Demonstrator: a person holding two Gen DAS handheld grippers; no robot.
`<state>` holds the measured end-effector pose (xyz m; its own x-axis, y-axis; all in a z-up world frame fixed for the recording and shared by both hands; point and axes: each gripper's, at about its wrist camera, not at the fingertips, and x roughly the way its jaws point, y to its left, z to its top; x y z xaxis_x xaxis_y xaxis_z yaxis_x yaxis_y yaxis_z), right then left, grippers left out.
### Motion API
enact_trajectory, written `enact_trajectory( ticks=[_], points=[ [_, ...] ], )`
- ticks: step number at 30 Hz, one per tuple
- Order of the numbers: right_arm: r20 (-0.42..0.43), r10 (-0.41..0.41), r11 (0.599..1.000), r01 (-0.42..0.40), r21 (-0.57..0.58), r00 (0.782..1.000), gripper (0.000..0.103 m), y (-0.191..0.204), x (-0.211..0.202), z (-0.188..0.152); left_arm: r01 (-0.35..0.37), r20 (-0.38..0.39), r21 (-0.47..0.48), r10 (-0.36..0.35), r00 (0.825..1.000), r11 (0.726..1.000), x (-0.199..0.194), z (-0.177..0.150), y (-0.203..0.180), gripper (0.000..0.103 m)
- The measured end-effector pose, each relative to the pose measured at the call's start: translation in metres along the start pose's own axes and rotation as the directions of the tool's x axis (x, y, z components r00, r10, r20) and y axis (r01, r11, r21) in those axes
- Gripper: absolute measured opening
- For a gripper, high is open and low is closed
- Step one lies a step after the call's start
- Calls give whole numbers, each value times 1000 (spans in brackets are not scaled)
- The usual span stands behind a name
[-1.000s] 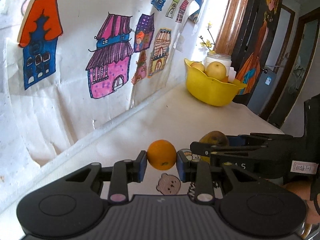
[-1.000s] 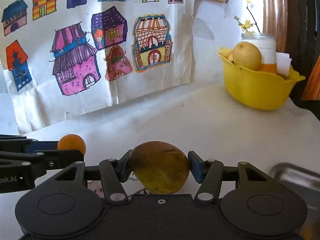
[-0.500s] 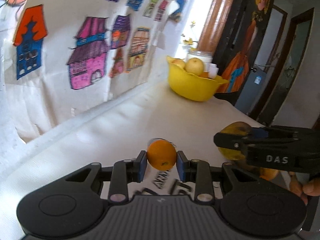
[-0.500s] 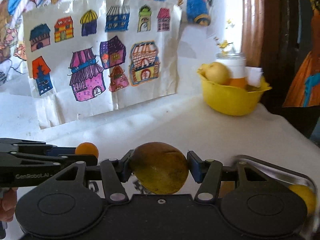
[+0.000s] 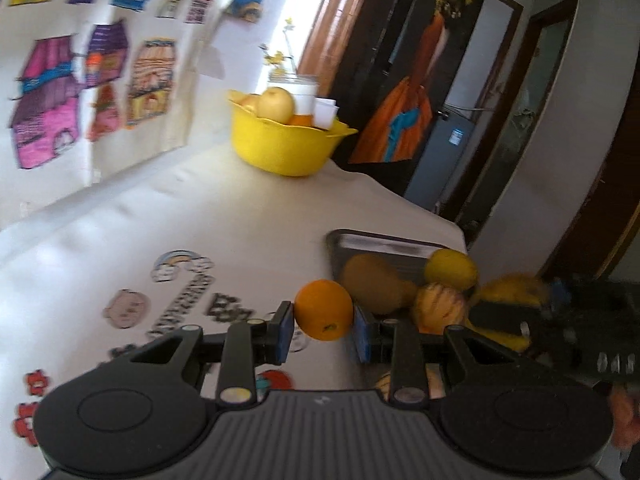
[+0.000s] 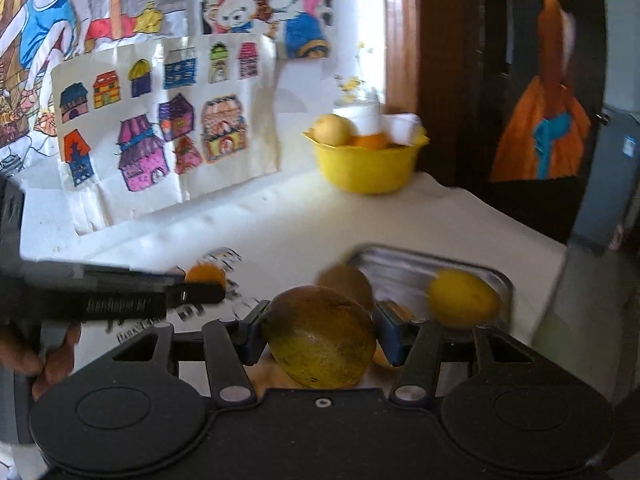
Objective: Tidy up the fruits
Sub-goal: 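Carry the pear with the right gripper while the left gripper carries the small orange to the tray, then open the left gripper to drop the small orange while the right gripper releases the pear onto the tray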
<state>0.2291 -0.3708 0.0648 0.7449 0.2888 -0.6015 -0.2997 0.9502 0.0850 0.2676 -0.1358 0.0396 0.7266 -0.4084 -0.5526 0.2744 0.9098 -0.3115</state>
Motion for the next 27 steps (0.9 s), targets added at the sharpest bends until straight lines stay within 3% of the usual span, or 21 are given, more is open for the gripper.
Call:
enact_trajectory(
  ticks=[9,13,18,22,27],
  points=[
    [-30,-64,997,65,44,998,56,-31,-7,-54,80,-52,83,-76,996,993,23,0,-44,34],
    [12,-97,995,98,-35,995,55,-26,-13,-77,129,-93,127,-118,989,983,33,0,-59,34],
    [74,-112,988,119,-95,991,54,-18,-19,-93,138,-128,159,-118,985,978,44,-1,-67,34],
    [144,-123,986,137,-91,982,47,-16,-23,-95,162,-151,178,-135,979,971,49,-9,-72,34],
    [178,-132,987,145,-62,975,47,-15,-25,-98,195,-174,234,-156,972,953,51,-17,-82,34]
  ],
)
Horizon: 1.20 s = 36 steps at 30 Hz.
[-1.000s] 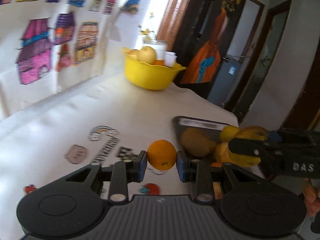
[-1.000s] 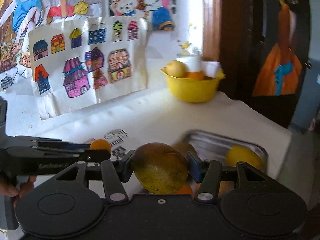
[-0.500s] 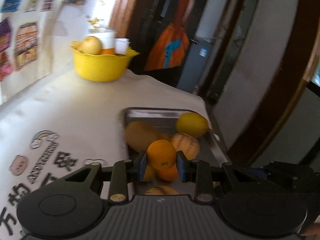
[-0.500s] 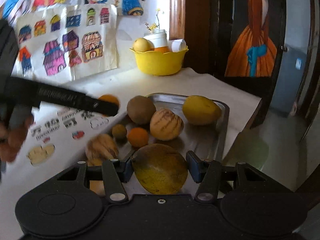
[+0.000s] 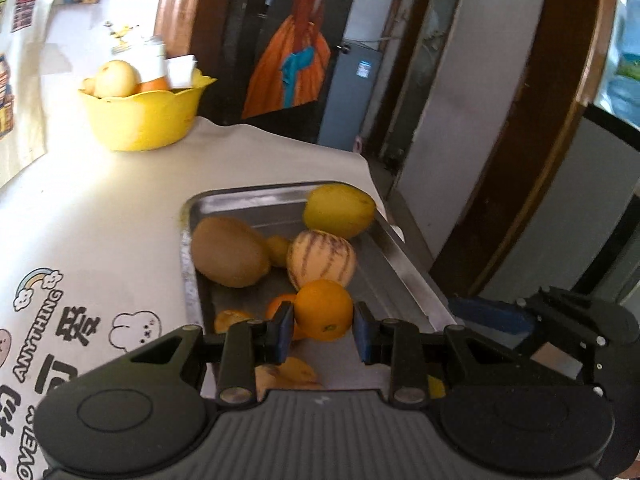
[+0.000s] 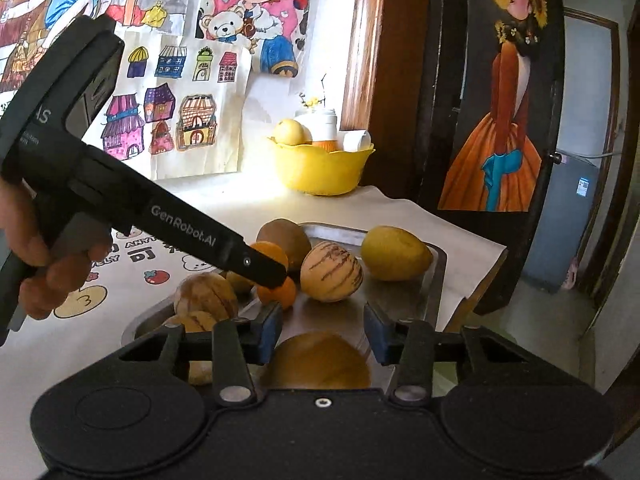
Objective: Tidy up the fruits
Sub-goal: 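Open the left gripper to drop the small orange while the right gripper releases the pear onto the tray, then lift both grippers away from the metal tray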
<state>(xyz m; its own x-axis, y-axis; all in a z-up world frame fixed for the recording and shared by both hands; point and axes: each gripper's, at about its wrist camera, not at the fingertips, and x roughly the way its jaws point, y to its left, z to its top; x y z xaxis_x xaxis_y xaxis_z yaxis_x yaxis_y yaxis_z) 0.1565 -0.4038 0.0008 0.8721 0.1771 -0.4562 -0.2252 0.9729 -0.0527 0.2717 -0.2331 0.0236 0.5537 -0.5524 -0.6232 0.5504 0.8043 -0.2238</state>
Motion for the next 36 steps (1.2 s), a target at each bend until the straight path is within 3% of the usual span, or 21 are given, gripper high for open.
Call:
enact_trajectory(
  ticks=[13,20,25,36],
  points=[
    [56,-55,988,47,144,997,52,4,-25,-22,-7,-40,18,8,999,1000,7,-3,0,34],
    [39,-112,968,100,232,993,58,9,-42,-25,-29,-47,91,33,998,995,5,-5,-9,35],
    [22,-123,958,113,264,992,66,12,-50,-31,-33,-48,97,38,998,995,4,-6,-11,35],
    [17,-155,925,139,354,988,72,21,-76,-45,-52,-31,126,56,998,991,1,-10,-16,35]
  ],
)
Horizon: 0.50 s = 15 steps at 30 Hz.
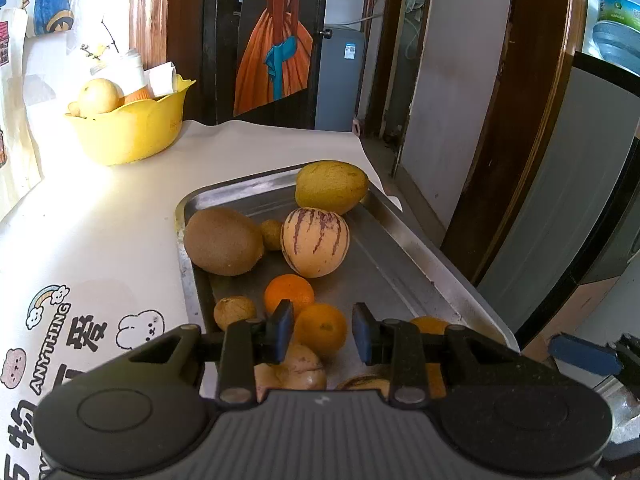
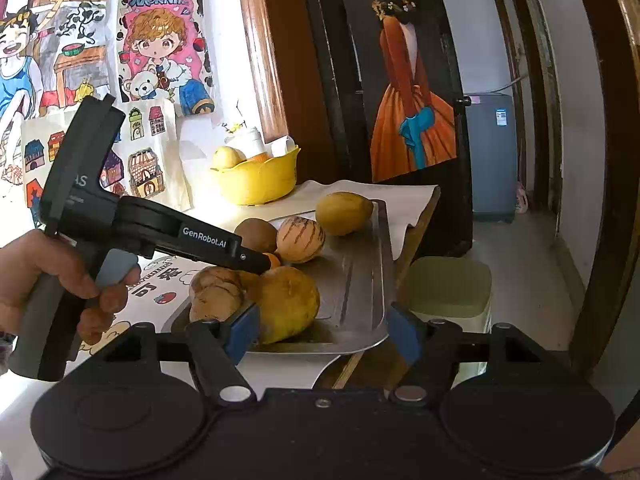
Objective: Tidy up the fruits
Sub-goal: 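Lift both grippers away from the metal tray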
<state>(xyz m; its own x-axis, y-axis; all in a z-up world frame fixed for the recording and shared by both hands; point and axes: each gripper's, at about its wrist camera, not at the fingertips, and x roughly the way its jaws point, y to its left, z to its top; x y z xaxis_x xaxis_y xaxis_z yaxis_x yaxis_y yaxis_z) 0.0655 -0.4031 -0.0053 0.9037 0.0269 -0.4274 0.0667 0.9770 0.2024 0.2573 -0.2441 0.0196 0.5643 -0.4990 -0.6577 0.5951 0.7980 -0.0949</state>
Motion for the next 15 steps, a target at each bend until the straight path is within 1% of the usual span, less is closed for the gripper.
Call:
enact_trajectory(
  ticks=[8,11,14,15],
  points=[
    [10,-25,999,25,31,1000,75,-1,-9,-2,27,22,-58,-25,999,998,-8,-3,8,35],
    [22,-31,999,30,34,999,78,2,-13,-1,23,36,-72,-21,999,997,-14,-5,10,37],
    [38,-35,999,33,35,999,80,5,-17,2,17,56,-90,-12,998,996,-24,-8,10,50],
    [44,-35,999,33,36,998,80,6,-18,3,12,63,-97,-6,998,995,-27,-9,10,56]
  ],
)
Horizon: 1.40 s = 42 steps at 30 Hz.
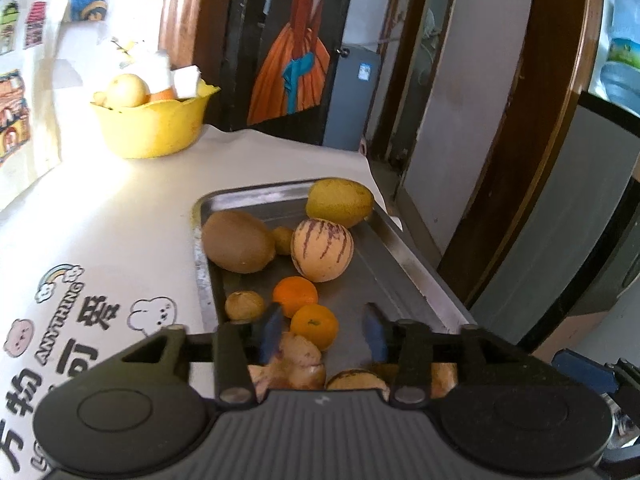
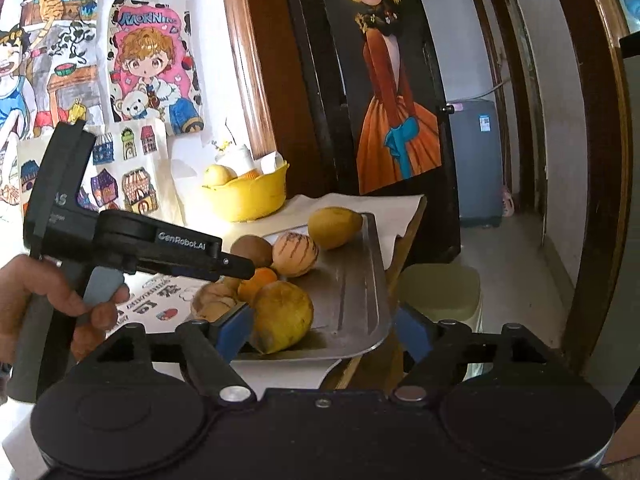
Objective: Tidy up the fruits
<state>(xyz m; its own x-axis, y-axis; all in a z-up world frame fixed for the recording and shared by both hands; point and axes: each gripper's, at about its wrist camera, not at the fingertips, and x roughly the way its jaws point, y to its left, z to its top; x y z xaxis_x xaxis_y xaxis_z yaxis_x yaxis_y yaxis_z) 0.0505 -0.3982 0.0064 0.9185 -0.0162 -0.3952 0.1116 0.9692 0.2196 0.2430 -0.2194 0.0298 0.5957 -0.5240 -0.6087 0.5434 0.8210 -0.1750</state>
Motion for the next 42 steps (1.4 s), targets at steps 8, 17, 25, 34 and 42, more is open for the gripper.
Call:
enact_trajectory(
  ticks=[8,17,25,34,42],
  points=[
    [33,20,1000,-20,-11,999,82,17,-13,8,-27,46,-88,31,998,996,-40,-15,12,73],
    [59,49,998,-48,-31,997,90,39,-34,11,-85,147,-139,105,984,987,-99,-38,22,100],
    [61,64,997,-61,-51,996,101,56,-53,2,-152,210,-209,196,958,966,-149,-73,33,102],
    [43,76,994,-72,-88,996,102,73,-65,-16,-250,291,-274,328,899,929,-191,-127,41,103],
    [24,65,993,-62,-96,998,102,82,-67,-28,-308,274,-263,376,885,914,-201,-153,41,103]
  ],
)
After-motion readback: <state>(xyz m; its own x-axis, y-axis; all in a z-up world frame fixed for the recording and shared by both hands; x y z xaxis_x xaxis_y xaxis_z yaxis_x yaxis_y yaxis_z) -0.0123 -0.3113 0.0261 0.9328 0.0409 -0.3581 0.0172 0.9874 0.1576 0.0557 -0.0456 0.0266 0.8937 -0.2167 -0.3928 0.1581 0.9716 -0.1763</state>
